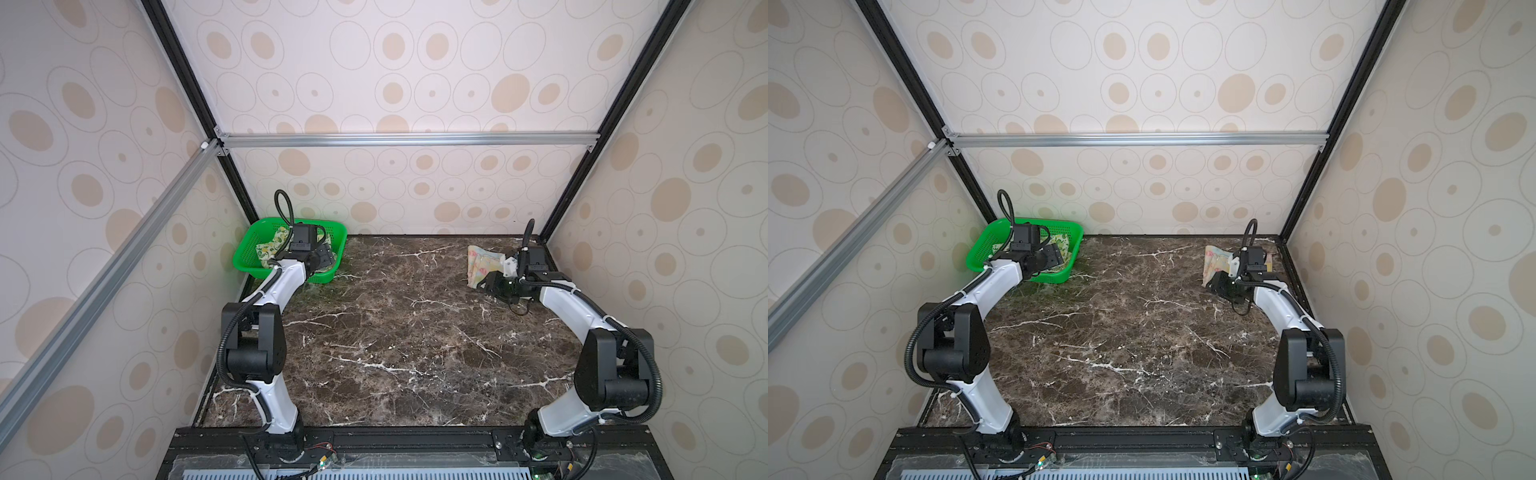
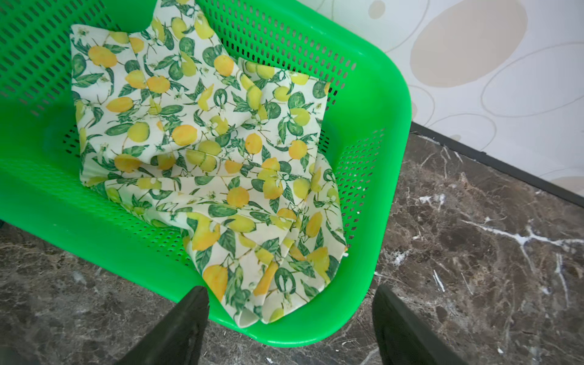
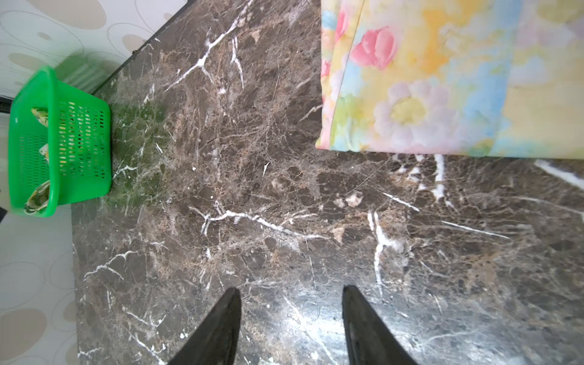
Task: Fold and stack skirts
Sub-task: Pick up the skirt from the basket.
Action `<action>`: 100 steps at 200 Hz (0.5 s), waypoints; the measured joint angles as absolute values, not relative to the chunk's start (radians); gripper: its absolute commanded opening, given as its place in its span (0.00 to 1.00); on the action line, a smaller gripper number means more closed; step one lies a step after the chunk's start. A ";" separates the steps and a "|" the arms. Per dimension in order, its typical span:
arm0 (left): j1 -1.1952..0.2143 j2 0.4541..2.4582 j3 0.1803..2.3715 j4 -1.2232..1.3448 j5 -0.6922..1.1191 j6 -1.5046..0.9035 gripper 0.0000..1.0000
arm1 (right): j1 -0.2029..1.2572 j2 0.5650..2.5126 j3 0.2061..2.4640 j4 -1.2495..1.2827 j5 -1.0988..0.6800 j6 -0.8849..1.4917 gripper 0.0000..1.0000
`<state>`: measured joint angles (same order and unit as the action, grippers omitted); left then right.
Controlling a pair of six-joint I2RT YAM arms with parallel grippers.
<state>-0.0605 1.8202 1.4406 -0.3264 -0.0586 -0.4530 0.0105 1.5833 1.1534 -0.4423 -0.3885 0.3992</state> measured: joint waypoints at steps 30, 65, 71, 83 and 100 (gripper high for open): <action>-0.057 1.895 1.509 -0.364 -0.067 -0.410 0.76 | 0.011 1.583 1.156 -0.440 -0.406 0.411 0.54; -0.054 1.964 1.570 -0.401 -0.091 -0.366 0.71 | 0.011 1.583 1.156 -0.443 -0.423 0.411 0.54; -0.054 1.973 1.581 -0.408 -0.100 -0.358 0.70 | 0.011 1.583 1.157 -0.445 -0.425 0.411 0.54; -0.054 1.985 1.597 -0.419 -0.117 -0.341 0.69 | 0.011 1.583 1.159 -0.448 -0.428 0.411 0.54; -0.054 1.993 1.608 -0.435 -0.143 -0.324 0.66 | 0.011 1.583 1.161 -0.448 -0.431 0.411 0.54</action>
<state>-0.0540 1.9926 1.6085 -0.4347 -0.1429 -0.3241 0.0109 1.5833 1.1610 -0.4484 -0.4309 0.4110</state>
